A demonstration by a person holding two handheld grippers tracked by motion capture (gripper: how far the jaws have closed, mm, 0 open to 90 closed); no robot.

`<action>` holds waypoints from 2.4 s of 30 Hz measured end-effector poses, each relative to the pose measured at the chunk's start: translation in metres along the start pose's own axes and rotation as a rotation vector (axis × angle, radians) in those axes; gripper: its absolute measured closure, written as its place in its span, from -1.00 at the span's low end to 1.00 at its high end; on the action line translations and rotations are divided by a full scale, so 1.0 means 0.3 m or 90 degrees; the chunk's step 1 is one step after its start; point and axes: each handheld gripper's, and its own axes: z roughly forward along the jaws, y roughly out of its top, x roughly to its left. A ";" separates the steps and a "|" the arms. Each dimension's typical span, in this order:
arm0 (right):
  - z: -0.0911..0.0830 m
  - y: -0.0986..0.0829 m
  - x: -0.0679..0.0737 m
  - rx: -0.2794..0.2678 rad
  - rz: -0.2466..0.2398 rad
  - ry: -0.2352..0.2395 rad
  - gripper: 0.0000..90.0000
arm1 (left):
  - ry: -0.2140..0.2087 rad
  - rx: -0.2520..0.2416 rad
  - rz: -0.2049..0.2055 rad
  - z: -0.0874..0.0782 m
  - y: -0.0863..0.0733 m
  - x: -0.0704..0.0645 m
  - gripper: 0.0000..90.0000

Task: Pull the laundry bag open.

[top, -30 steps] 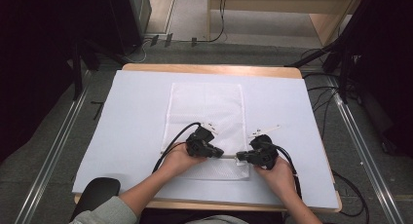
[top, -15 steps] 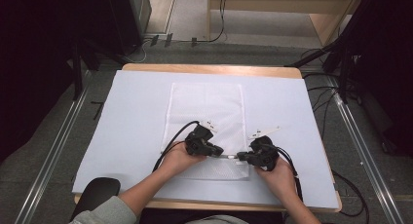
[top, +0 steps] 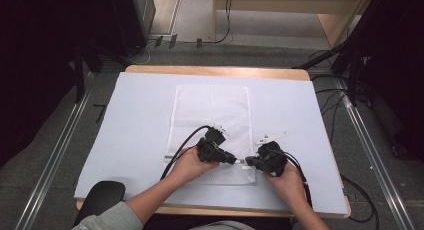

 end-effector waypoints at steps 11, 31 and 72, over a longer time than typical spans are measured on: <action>-0.001 -0.004 0.012 -0.001 -0.010 -0.012 1.00 | -0.012 -0.002 -0.031 0.030 0.010 -0.011 0.71; 0.000 -0.004 0.015 -0.001 -0.015 -0.016 1.00 | -0.025 -0.019 -0.043 0.053 0.025 -0.001 0.91; 0.000 -0.006 0.022 0.002 -0.021 -0.028 1.00 | -0.076 0.044 -0.062 -0.001 0.032 0.066 0.96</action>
